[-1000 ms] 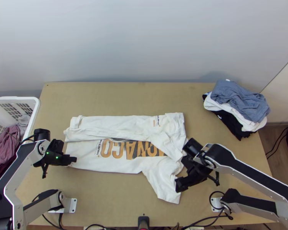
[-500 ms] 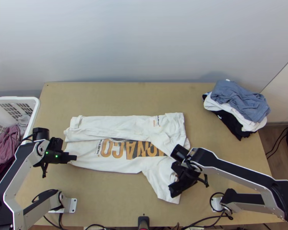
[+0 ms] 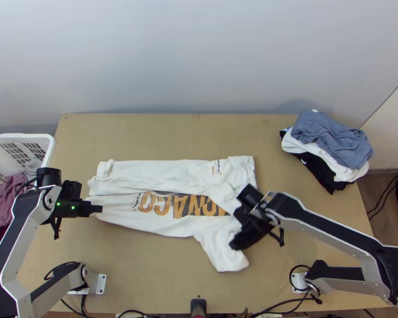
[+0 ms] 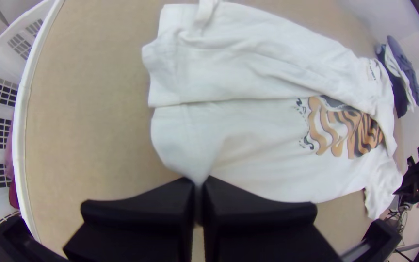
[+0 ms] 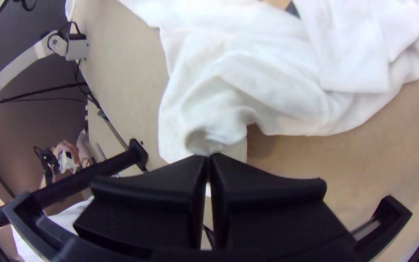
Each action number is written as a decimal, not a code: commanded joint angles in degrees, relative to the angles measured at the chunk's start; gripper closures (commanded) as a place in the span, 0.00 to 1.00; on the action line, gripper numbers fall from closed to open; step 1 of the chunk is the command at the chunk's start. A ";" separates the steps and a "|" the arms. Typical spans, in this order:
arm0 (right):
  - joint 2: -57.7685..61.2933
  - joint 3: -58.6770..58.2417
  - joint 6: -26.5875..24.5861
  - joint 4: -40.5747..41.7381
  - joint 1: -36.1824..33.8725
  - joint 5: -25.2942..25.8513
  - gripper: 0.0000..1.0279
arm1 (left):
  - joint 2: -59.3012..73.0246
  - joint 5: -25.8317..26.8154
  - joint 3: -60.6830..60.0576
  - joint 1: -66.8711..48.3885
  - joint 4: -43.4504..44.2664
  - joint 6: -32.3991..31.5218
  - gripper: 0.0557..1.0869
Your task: Fold the t-shirt
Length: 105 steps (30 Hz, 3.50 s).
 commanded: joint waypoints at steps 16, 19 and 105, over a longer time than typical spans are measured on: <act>3.42 18.76 1.06 0.30 -21.08 -0.61 0.97 | 8.02 3.62 14.17 0.04 -2.26 -4.45 0.96; 6.76 21.74 1.06 2.32 -24.15 -0.52 0.97 | 10.57 3.62 15.93 0.04 -2.17 -5.15 0.96; 39.37 54.26 1.41 5.75 -11.67 -1.66 0.04 | 37.73 0.02 21.03 -8.40 16.29 -10.69 0.58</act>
